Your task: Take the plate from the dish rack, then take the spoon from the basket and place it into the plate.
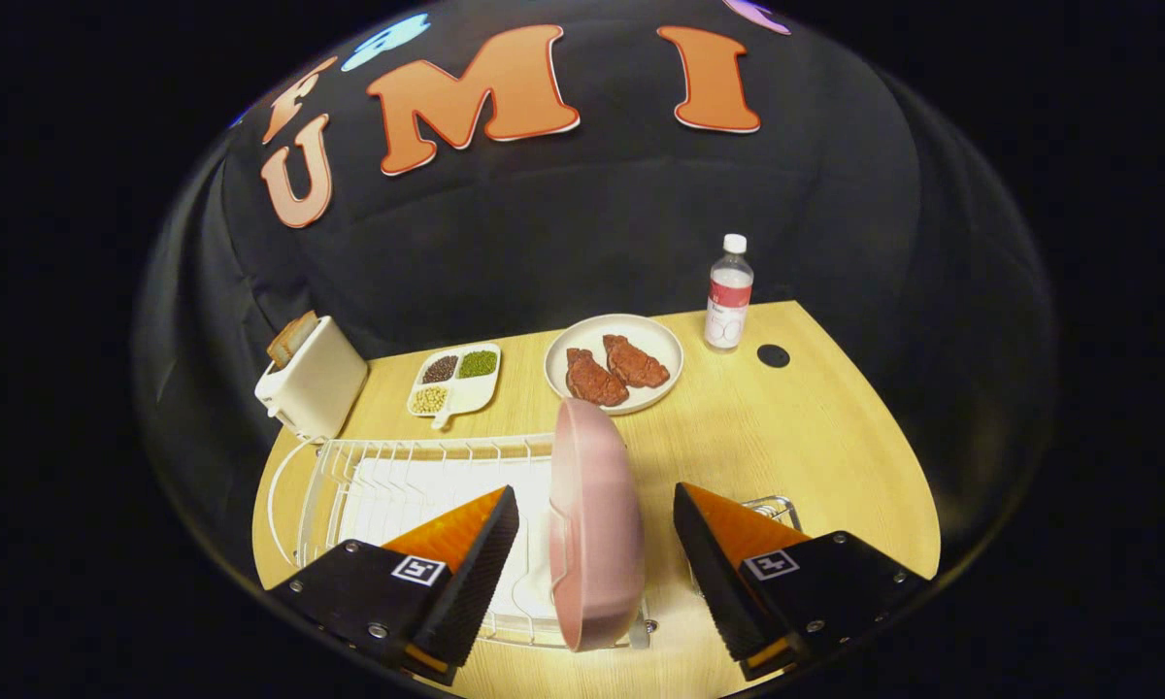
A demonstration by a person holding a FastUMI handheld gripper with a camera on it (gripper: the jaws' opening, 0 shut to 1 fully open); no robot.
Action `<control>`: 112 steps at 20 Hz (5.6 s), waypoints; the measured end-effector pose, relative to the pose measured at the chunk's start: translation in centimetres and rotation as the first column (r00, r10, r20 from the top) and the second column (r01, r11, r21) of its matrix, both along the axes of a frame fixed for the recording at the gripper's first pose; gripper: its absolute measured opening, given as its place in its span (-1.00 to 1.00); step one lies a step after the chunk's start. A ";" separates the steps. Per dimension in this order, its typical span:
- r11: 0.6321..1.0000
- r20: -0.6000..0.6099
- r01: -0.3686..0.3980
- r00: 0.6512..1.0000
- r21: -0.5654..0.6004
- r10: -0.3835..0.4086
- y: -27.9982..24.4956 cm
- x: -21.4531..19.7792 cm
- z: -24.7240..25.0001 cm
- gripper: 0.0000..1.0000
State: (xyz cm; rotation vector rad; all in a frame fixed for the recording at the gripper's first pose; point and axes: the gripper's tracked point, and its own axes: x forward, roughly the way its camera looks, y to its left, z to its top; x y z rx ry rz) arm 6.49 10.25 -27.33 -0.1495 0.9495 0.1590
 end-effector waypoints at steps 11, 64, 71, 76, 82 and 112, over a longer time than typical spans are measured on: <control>0.992 0.041 0.042 0.998 -0.121 -0.037 -1.6 1.0 -0.8 -0.39; 0.949 -0.208 0.209 0.965 0.236 -0.161 3.1 -27.1 -5.5 -0.53; 0.905 -0.279 0.289 0.939 0.311 -0.204 3.3 -27.5 -7.7 -0.51; 0.909 -0.337 0.306 0.919 0.283 -0.205 2.8 -28.5 -8.9 -0.39; 0.929 -0.304 0.300 0.925 0.216 -0.229 0.2 -28.0 -8.8 -0.05; 0.996 0.460 0.078 0.884 0.030 -0.083 -13.0 -6.9 0.7 0.95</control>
